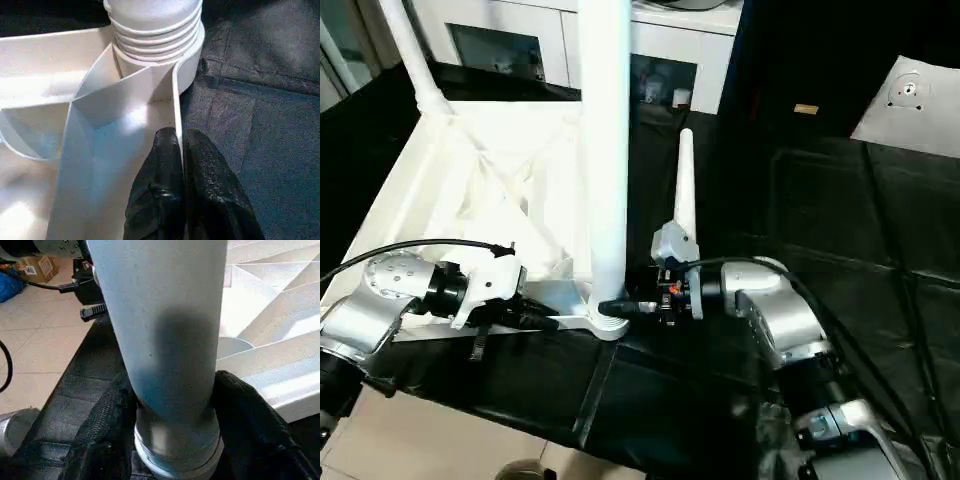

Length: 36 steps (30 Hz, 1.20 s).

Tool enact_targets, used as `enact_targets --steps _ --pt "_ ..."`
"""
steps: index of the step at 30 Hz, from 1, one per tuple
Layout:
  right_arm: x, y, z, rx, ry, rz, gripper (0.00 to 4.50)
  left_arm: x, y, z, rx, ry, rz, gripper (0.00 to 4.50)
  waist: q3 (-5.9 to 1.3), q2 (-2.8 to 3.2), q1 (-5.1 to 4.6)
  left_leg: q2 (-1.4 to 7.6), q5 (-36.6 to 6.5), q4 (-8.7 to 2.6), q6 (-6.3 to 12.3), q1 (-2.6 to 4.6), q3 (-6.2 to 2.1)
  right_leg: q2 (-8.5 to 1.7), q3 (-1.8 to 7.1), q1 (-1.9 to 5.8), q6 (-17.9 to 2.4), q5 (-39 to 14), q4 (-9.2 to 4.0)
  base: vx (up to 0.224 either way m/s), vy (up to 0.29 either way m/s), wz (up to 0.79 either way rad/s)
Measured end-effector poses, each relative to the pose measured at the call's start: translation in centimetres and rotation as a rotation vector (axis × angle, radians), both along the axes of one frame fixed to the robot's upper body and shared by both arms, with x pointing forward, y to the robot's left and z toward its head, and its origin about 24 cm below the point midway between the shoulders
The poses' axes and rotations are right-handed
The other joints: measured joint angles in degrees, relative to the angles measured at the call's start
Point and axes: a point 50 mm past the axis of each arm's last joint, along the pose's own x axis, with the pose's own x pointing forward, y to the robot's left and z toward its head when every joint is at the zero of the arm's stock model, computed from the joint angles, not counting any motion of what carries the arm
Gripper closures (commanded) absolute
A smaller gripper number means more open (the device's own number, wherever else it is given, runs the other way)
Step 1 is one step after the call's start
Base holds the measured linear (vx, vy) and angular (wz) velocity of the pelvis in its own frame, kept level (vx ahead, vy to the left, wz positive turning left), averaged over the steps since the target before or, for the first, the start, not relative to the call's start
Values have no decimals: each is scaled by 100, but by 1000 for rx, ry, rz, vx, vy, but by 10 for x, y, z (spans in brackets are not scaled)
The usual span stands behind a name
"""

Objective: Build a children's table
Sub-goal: Rotate leg to tighten

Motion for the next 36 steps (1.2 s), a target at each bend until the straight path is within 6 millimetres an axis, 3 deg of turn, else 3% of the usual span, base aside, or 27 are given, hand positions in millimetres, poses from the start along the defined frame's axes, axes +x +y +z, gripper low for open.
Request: enact_targets --steps 14,17,19,21,24,32,34,36 --pt "-13 4 -4 40 60 -61 257 -6 -3 -2 -41 75 79 450 6 8 -16 0 -3 -16 4 4 -3 0 1 1 1 -4 -16 0 0 0" --pt "-16 9 -7 81 80 -214 257 -4 -4 -3 -59 80 193 450 11 16 -81 1 2 -20 -7 25 -2 1 1 15 -1 -2 -16 0 0 0" --pt "-16 16 -9 114 92 -380 257 -2 -10 -4 -81 89 305 450 21 30 -177 1 -9 -19 -45 29 0 2 2 18 0 -1 -21 0 0 0" --pt "-11 21 -9 128 86 -552 257 2 -22 -5 -119 97 419 450 27 31 -341 1 -4 -18 -54 27 3 2 1 18 3 1 -37 0 0 0" --pt "-4 29 -8 146 79 -762 257 7 -41 -7 -164 91 548 450 31 34 -500 -3 -4 -20 -54 27 2 3 0 20 4 1 -49 0 0 0" --pt "16 44 -1 113 31 -1053 257 19 -78 -4 -199 28 740 450 51 87 -492 -15 10 -74 -15 21 -2 1 1 17 12 4 -75 0 0 0" --pt "17 43 0 122 23 -1063 201 19 -80 -3 -199 21 738 450 47 95 -469 -14 4 -93 -6 21 -2 2 0 12 20 -7 -76 0 0 0" --pt "16 43 -1 126 19 -1065 187 20 -81 -2 -199 10 731 450 47 96 -467 -15 1 -105 -1 19 -2 2 0 8 15 -13 -75 0 0 0"
